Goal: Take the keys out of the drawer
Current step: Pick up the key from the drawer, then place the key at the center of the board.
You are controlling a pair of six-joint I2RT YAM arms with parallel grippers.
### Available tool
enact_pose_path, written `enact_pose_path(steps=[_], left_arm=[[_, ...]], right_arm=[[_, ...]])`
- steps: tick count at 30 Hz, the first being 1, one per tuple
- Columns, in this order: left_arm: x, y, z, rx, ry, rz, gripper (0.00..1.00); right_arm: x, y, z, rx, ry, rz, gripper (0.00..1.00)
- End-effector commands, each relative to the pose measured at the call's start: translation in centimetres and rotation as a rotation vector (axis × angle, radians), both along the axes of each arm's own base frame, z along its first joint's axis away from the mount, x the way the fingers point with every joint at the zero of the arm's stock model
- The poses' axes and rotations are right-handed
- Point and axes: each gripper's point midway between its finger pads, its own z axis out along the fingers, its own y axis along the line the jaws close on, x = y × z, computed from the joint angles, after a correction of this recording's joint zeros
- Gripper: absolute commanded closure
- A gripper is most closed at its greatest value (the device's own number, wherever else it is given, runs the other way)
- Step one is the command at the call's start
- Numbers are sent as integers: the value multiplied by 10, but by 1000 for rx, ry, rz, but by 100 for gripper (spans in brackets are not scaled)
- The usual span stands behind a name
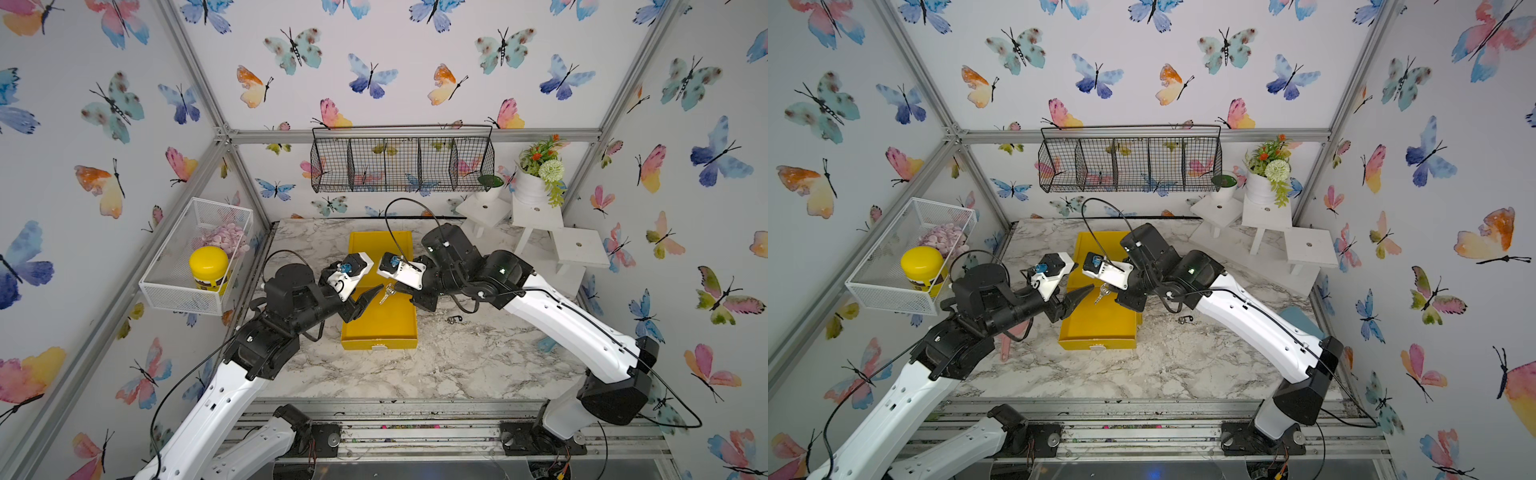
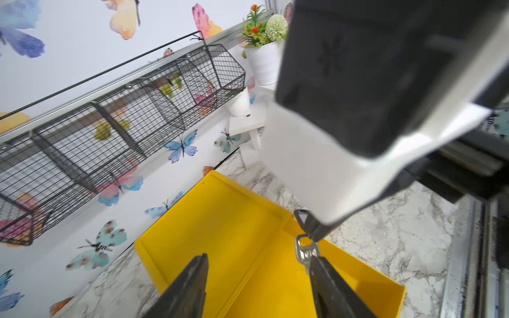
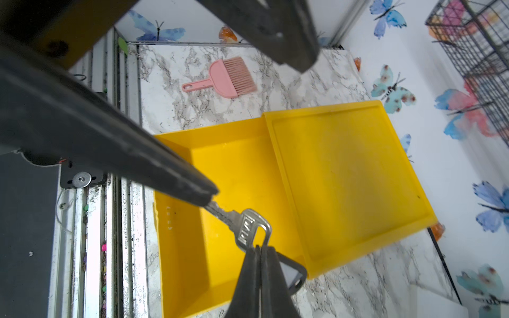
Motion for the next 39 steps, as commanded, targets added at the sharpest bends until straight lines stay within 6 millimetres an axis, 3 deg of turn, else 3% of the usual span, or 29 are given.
enact_pose_path(steps=[1, 9, 17, 23, 29, 32, 39], left_arm=[[-17, -30, 11, -22, -20, -184, 36], [-13, -73, 7, -10, -60, -261, 37], [-5, -111, -9, -40, -5, -290, 38], [-1, -125, -15, -39, 29, -283, 38], [-3, -126, -17, -33, 35, -271, 38], [-5, -125, -18, -31, 37, -268, 38], [-11, -122, -22, -24, 41, -262, 38]], right_arm=[[9, -30, -3, 9, 67, -146, 97], [33, -93, -31, 70, 181, -405, 97], [48, -131, -103, 87, 310, -617, 97], [66, -145, -160, 97, 401, -750, 97], [76, -151, -210, 76, 475, -820, 96], [81, -152, -229, 65, 486, -833, 95], [95, -152, -254, 11, 481, -853, 92]])
